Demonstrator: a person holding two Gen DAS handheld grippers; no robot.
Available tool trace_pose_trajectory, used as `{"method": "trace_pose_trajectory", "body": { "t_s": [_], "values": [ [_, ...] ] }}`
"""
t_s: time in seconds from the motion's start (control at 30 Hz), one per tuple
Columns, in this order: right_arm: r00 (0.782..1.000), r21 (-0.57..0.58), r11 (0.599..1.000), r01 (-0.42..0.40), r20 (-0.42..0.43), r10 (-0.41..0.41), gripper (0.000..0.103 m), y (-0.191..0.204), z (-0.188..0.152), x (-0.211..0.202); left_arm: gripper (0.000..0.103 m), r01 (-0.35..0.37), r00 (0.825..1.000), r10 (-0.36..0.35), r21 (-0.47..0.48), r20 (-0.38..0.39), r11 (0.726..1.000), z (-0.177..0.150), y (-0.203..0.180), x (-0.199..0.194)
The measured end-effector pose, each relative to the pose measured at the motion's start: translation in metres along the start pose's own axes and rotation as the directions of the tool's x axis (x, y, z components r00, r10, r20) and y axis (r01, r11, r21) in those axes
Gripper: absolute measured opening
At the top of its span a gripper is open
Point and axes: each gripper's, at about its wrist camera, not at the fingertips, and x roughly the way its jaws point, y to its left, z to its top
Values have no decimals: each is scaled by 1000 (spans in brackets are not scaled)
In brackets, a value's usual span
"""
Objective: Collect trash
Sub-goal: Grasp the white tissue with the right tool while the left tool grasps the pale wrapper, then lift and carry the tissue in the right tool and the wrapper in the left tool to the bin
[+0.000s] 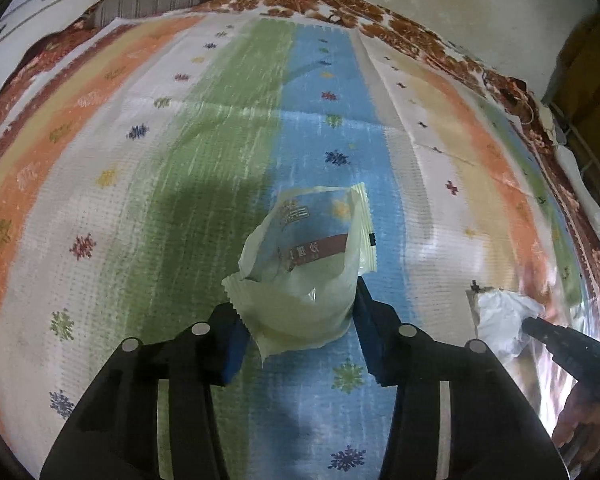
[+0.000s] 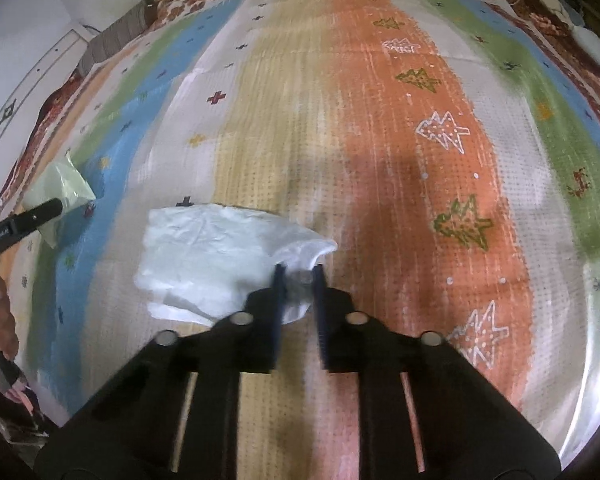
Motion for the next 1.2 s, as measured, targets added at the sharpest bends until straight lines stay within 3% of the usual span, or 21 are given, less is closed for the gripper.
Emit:
{"method": "trace_pose_trajectory", "body": {
  "t_s": [0.47, 0.9, 1.0, 1.2],
  "values": [
    [998, -19, 1000, -20, 57, 21, 5, 12, -20, -58, 45, 48, 998, -45, -63, 36, 997, -9, -10, -52],
    [988, -128, 991, -43, 139, 61, 5, 56, -46, -135, 45, 130, 989, -132, 34, 68, 991, -43, -64, -119],
    [987, -135, 989, -53, 144, 72, 5, 63, -53, -147, 43, 97, 992, -101, 60, 79, 994, -53, -75, -137],
    [977, -188, 981, -49, 193, 86, 5, 78, -77, -183, 43, 130, 986, -138, 89, 93, 987, -73, -89, -164]
  ]
}}
